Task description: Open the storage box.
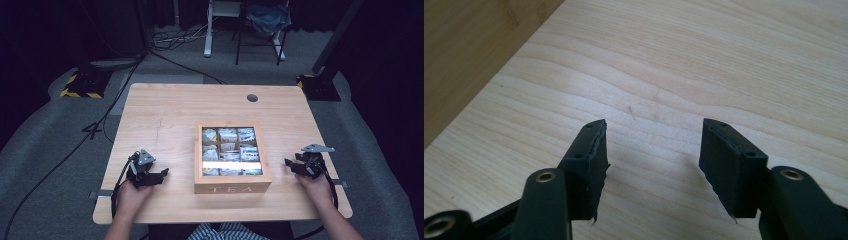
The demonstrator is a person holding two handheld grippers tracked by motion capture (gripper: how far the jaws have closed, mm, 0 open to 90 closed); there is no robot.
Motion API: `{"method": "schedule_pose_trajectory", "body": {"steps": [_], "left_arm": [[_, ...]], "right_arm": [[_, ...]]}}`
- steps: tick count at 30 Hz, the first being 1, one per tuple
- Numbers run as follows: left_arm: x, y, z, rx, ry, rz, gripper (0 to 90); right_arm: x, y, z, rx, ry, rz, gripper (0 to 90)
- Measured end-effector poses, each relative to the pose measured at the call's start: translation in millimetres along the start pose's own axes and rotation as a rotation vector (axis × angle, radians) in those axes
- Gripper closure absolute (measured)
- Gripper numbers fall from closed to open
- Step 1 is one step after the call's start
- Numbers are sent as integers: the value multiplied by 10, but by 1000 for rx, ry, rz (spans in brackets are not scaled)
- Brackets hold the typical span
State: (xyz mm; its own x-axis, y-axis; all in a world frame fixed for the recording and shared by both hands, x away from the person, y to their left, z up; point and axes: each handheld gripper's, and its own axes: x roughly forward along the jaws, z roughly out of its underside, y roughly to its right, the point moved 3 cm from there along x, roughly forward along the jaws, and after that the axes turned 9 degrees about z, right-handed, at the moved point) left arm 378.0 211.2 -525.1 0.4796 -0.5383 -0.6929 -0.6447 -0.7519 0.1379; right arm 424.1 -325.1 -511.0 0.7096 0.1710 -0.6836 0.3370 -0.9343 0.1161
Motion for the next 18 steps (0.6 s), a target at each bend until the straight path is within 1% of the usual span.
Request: {"method": "schedule_pose_trajectory", "body": {"steps": [1,2,3,5,6,9,10,11,12,13,14,15,16,18], "left_arm": [[0,0,0,0,0,0,271],[0,-2,-2,8,-2,2,272],[0,-2,-2,8,-2,2,271],[-1,-2,-2,9,-3,2,272],[-1,-2,-2,8,-3,2,272],[0,-2,-2,8,-3,2,272],[0,-2,-2,9,-3,2,272],[0,-2,-2,9,-3,2,272],[0,-2,-2,9,-3,2,272],[0,-2,-2,9,-3,2,271],[-1,-2,-2,9,-3,2,272],[-1,-2,-2,9,-3,2,272],[-1,-2,-2,9,-3,2,272],[0,-2,-2,9,-2,1,272]], "right_arm": [[0,0,0,0,0,0,448],[-45,11,-5,0,6,-4,454],[-66,9,-10,-2,12,2,455],[-93,9,-17,-11,17,6,458],[-139,-1,-33,-25,29,5,473],[-177,-21,-48,-32,31,-9,482],[-221,-46,-64,-42,30,-29,493],[-221,-46,-64,-42,30,-29,493],[-272,-80,-87,-48,32,-44,498],[-272,-80,-87,-48,32,-44,498],[-322,-117,-114,-51,42,-56,505],[-322,-117,-114,-51,42,-56,505],[-370,-165,-141,-57,63,-75,524],[-406,-218,-163,-68,73,-93,532]]}}
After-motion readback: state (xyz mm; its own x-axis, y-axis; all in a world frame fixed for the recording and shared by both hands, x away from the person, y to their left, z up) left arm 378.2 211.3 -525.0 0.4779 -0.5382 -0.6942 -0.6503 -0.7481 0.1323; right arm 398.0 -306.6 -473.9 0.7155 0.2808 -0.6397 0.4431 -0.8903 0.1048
